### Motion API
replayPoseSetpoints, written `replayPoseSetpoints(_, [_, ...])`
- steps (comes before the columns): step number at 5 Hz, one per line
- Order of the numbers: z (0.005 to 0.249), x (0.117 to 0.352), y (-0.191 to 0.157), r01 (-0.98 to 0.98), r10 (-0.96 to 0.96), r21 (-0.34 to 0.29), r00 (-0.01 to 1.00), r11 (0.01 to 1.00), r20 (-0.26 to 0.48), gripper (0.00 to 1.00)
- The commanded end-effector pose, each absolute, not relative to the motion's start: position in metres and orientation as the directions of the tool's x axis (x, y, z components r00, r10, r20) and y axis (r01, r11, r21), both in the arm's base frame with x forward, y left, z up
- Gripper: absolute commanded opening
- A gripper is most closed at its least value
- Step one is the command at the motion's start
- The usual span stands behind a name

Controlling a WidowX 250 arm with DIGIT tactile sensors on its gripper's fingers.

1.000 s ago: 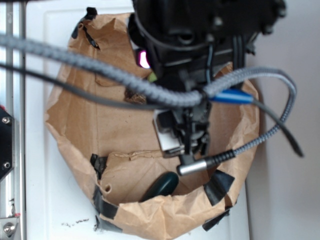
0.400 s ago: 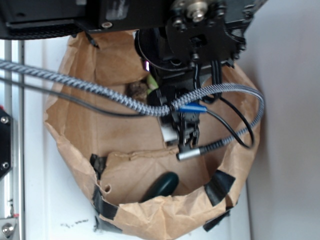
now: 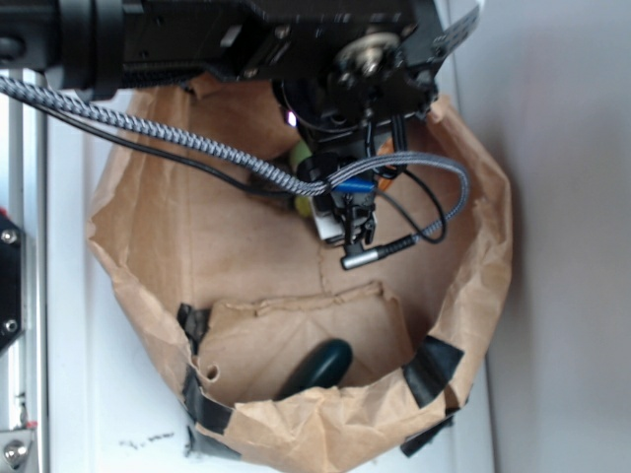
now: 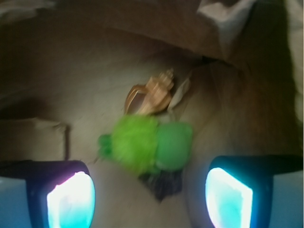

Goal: Grab the green animal.

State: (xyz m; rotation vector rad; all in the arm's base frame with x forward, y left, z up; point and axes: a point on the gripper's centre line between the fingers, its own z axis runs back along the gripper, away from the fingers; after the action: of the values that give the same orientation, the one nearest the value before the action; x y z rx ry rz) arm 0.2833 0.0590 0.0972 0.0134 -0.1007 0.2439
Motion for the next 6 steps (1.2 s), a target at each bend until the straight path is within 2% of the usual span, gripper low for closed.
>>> replayPoseSetpoints(1, [0.054,0.302,0.056,-0.244,0.242,0.05,0.97,0.969,0.035,1.0])
replayPoseSetpoints(2, [0.041,0.311,0.056,-0.258,0.256,0.072,0.966,0.963,0.033,1.0])
replayPoseSetpoints(3, [0.042,0.314,0.056,-0.259,0.255,0.073,0.965,0.963,0.065,0.0])
replayPoseSetpoints(4, [0.047,0.308,0.055,-0.257,0.253,0.052,0.964,0.965,0.083,0.0])
replayPoseSetpoints(5, [0.075,0.291,0.053,-0.258,0.257,-0.009,0.961,0.966,0.105,0.0])
replayPoseSetpoints(6, [0.124,0.28,0.048,-0.255,0.273,-0.145,0.954,0.956,0.126,0.0])
